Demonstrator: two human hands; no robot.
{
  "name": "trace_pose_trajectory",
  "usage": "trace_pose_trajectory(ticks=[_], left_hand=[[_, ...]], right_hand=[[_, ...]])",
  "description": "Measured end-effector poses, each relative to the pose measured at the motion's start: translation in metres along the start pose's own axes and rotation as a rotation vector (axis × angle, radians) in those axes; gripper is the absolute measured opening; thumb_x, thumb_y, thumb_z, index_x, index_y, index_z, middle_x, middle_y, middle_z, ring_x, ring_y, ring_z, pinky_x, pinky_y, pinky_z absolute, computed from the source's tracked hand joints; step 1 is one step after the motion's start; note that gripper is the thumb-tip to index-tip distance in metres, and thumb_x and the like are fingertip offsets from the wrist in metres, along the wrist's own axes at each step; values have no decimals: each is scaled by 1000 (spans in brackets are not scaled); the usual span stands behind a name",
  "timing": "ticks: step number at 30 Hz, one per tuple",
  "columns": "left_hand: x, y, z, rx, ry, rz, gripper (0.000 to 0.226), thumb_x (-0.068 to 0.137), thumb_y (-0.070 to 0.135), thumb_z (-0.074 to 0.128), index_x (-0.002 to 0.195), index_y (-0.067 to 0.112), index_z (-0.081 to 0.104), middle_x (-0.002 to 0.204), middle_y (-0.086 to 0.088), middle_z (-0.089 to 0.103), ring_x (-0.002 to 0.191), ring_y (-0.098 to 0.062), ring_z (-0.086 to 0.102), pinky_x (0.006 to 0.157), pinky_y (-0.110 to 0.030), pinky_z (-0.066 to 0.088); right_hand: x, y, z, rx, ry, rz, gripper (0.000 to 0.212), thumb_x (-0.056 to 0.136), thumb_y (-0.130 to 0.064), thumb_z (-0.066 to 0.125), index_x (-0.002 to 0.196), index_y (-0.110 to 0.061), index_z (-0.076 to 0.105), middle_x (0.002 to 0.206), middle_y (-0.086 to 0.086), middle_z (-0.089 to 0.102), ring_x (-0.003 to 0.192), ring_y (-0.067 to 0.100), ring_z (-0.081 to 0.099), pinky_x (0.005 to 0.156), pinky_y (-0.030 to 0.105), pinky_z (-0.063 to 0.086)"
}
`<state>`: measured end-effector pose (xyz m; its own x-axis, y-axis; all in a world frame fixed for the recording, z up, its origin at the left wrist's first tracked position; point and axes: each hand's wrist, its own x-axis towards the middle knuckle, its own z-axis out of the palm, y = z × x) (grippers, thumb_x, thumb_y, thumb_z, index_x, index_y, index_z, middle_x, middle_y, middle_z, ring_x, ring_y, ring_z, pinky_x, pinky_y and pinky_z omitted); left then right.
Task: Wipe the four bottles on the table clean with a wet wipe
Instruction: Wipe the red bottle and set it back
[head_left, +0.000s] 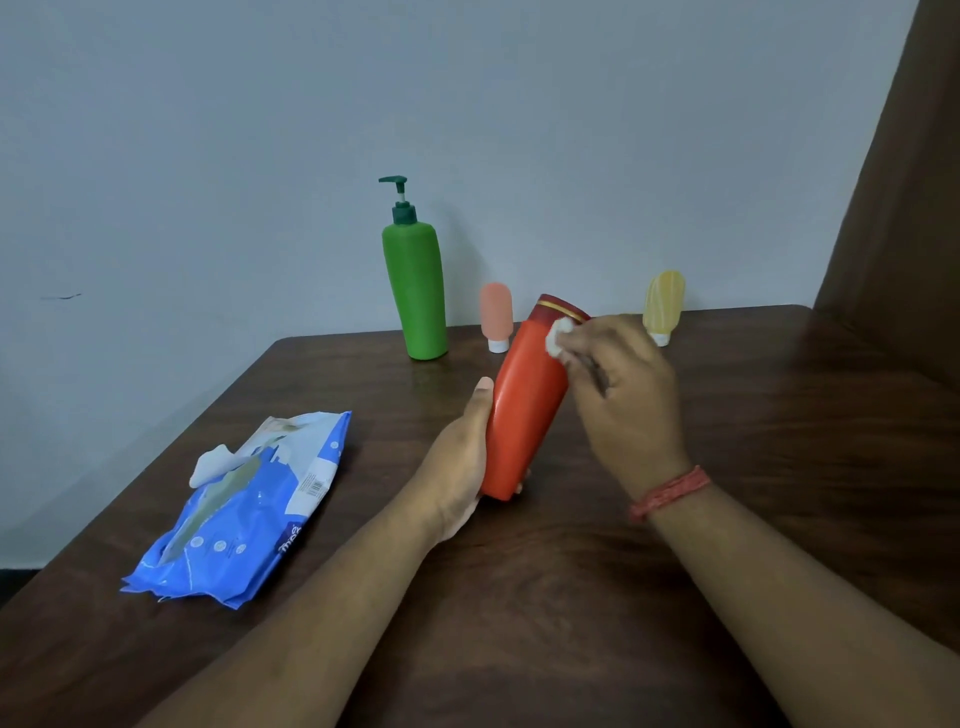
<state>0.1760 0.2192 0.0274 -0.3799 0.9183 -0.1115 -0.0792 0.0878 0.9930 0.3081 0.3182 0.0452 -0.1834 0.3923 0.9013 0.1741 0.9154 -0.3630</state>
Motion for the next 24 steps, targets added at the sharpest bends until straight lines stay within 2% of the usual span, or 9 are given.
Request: trace_pose_trajectory(ticks=[3, 6, 8, 10, 12, 16, 19, 21, 24], left_hand=[[-2, 2, -2, 74, 33, 13, 61, 99, 67, 29, 109, 18, 63, 112, -29, 67, 81, -31, 65, 73, -42, 54], [-5, 4, 1, 187, 25, 34, 57, 99, 67, 27, 98, 23, 62, 105, -25, 69, 80, -30, 67, 81, -47, 57], [-6, 3, 4, 234, 34, 46, 56, 100, 67, 26, 92, 24, 63, 100, -20, 70, 80, -29, 68, 83, -48, 58], [-6, 4, 5, 241, 46, 46, 62, 98, 69, 27, 93, 21, 66, 101, -20, 70, 81, -29, 68, 84, -49, 58], [-6, 4, 4, 220, 61, 35, 61, 98, 70, 28, 94, 21, 66, 103, -21, 70, 82, -30, 68, 85, -50, 58], [-5, 2, 3, 132, 58, 39, 54, 99, 67, 30, 100, 24, 63, 101, -19, 70, 80, -29, 67, 77, -43, 56], [0, 1, 2, -46, 114, 57, 52, 102, 62, 32, 103, 24, 68, 83, -7, 74, 72, -20, 67, 65, -36, 52], [2, 1, -2, -178, 132, 67, 51, 103, 58, 33, 107, 24, 70, 83, -3, 75, 75, -17, 68, 64, -34, 52], [2, 4, -8, -387, 132, 49, 54, 103, 56, 34, 114, 18, 69, 99, -10, 76, 89, -21, 72, 83, -40, 55]], right_hand=[[-3, -3, 5, -104, -120, -168, 11, 93, -5, 64, 96, -4, 75, 94, 7, 66, 89, 24, 60, 80, 37, 50], [2, -1, 2, -130, -24, -76, 12, 93, -4, 63, 97, -4, 75, 94, 8, 63, 89, 23, 59, 80, 38, 51], [3, -2, 1, -141, -16, -37, 15, 93, -4, 62, 101, -5, 75, 96, 8, 62, 91, 24, 58, 80, 35, 50], [1, -8, 3, -176, -112, -123, 18, 94, -8, 59, 102, -7, 75, 97, 7, 62, 92, 25, 58, 78, 32, 48], [1, -9, 4, -200, -163, -192, 23, 95, -15, 54, 101, -6, 75, 96, 8, 64, 91, 25, 58, 75, 35, 51], [-2, -4, 3, -140, -84, -38, 14, 95, -7, 59, 100, -6, 73, 99, 8, 62, 93, 24, 59, 79, 43, 52], [-10, -10, 5, -97, -297, -170, 13, 95, -9, 59, 96, -7, 71, 96, 5, 60, 91, 22, 58, 77, 41, 51], [-13, -15, 5, -47, -422, -201, 12, 95, -13, 60, 97, -9, 71, 97, 1, 59, 90, 17, 58, 78, 37, 52], [-18, -21, 5, 30, -569, -224, 12, 95, -17, 61, 99, -14, 72, 100, -4, 57, 90, 8, 57, 80, 25, 51]])
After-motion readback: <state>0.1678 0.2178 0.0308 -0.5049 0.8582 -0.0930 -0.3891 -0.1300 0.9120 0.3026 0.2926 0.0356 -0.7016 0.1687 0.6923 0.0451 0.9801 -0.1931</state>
